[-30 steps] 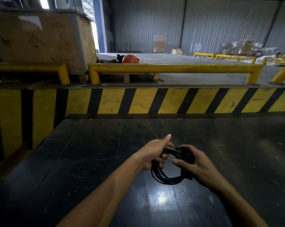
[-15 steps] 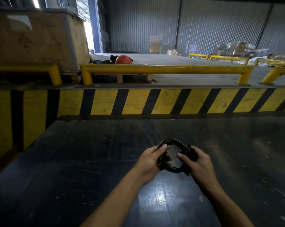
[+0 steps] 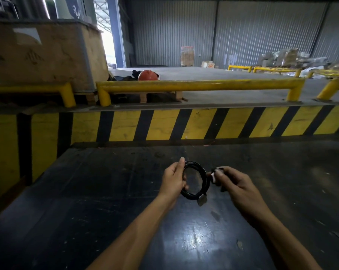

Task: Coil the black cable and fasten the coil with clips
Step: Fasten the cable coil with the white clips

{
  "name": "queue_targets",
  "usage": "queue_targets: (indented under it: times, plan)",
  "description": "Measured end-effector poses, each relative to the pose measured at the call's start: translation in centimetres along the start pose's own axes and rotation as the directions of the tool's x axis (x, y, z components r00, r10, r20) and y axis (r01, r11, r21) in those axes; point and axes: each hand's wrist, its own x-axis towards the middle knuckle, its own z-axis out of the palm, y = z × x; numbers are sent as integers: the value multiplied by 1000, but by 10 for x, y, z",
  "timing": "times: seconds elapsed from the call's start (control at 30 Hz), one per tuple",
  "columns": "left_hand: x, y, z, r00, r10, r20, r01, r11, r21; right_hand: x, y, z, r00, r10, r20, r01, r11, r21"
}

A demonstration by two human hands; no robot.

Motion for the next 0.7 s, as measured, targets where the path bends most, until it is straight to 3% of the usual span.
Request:
queue_targets:
  times: [0.1,0.2,0.47,0.7]
  plan:
    - [3,1,4,999,41,-12,-41,999,36,4,1,5,994,63,87,-63,998,0]
    - [3,0,8,998,61,3,-61,996,60,9,9,7,996,52,72,-38,982,-182]
    - [0,-3,21,996,86,33,-89,993,82,19,14,8,951,-309,-28,230,763,-605]
    - [-1,-6,29,997,50,61,-54,997,58,21,25,10,919,-394,-24,299,736,-607]
